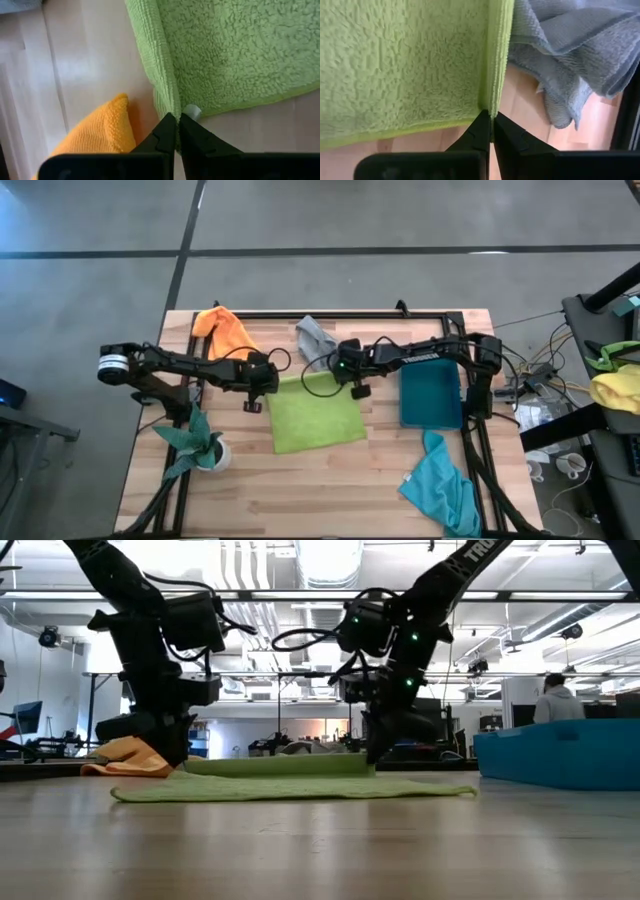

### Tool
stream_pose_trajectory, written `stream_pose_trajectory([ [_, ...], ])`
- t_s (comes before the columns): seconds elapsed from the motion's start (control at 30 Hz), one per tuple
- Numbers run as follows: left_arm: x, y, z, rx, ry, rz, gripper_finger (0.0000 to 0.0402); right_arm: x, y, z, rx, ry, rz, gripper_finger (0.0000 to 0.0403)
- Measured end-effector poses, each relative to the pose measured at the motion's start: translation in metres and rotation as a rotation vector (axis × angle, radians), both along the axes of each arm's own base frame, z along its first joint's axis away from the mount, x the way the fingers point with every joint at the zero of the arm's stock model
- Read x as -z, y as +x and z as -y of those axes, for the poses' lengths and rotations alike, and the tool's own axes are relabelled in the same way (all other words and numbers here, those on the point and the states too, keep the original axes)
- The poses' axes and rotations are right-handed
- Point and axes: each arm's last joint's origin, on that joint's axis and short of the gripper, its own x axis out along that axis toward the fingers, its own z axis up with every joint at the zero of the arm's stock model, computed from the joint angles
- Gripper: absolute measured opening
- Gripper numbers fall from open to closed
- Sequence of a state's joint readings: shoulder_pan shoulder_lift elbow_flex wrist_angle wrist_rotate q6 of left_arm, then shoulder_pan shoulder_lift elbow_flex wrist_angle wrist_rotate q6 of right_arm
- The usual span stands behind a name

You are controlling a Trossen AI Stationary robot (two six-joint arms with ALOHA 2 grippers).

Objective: Roll microfiber towels into tight, uniform cylinder then place into a basket
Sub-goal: Roll the green towel

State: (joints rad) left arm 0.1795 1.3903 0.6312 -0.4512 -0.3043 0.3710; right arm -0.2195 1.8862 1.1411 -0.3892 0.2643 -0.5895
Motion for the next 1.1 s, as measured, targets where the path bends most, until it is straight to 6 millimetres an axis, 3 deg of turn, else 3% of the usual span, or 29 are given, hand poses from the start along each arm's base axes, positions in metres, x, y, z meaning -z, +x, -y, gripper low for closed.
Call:
stream_pose_trajectory([
  [0.43, 0.0, 0.0, 0.001, -0.025, 0.005, 0.006, 0.0, 0.016, -0.005, -0.008, -0.079, -0.127, 0.002, 0.0009],
  [0.67, 0.002, 0.002, 0.003, 0.011, -0.091, 0.021, 0.0, 0.021, -0.009, -0.013, -0.141, -0.134, -0.037, 0.0019],
  [0.93, 0.013, 0.005, 0.003, 0.012, -0.101, -0.024, 0.0002, 0.023, -0.011, -0.015, -0.1, -0.069, -0.011, 0.0079],
  [1.1, 0.009, 0.006, 0.004, 0.024, -0.128, -0.003, 0.0037, 0.02, -0.009, -0.015, -0.102, -0.066, -0.008, 0.0126],
])
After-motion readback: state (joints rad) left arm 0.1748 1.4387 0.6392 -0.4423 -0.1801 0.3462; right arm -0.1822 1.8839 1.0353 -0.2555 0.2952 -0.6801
